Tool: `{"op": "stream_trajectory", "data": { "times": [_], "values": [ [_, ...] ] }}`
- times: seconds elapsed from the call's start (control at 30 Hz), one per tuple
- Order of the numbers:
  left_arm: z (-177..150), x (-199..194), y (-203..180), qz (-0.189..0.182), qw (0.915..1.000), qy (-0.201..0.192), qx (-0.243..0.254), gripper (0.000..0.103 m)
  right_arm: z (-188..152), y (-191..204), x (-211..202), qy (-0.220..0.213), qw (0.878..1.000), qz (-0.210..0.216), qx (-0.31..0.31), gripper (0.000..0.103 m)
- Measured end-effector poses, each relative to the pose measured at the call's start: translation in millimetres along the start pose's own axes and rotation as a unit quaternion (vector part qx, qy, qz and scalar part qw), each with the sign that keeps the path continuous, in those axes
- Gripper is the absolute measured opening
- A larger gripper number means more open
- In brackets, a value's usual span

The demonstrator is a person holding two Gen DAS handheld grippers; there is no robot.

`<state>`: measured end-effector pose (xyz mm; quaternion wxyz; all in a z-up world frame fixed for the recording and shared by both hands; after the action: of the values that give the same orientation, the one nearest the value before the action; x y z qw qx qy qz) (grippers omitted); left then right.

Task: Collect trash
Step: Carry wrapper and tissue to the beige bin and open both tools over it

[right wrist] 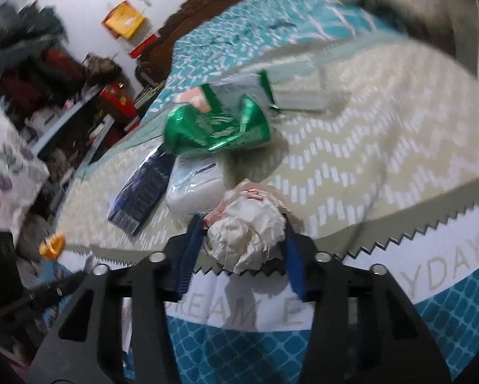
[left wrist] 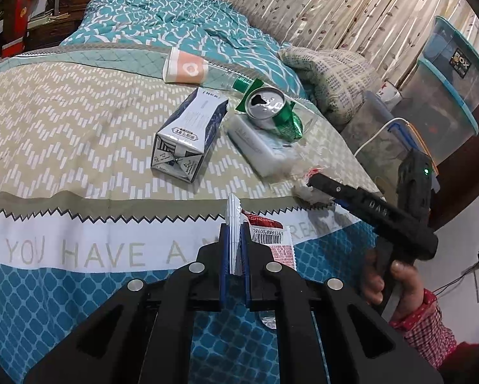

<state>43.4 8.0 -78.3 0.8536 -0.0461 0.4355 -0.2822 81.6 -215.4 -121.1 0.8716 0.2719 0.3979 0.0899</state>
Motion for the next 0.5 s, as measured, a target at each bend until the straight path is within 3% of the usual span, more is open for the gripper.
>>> {"op": "stream_trajectory", "data": {
  "times": [0.27, 0.5],
  "values": [
    [-2, -3, -4, -0.007, 1.0, 0.0, -0.003, 0.006, -27, 9, -21, 0.003, 1.0, 0.029, -0.004, 0.043],
    [-8, 4, -6, -0.008, 0.9999, 0.013, -0.005, 0.006, -59, 28, -26, 0.053, 0.996, 0.077, -0.007, 0.043]
  ]
}}
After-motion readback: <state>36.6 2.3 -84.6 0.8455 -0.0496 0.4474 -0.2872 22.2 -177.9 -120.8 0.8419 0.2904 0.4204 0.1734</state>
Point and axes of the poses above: each gripper's, at about its wrist camera, not at the fingertips, and x roughly the way its jaws point, y to its left, z to its top, the point moved 5 cm from there along x, roughly the way its jaws point, and after that the axes turned 7 degrees about x, right-handed, at the moved point
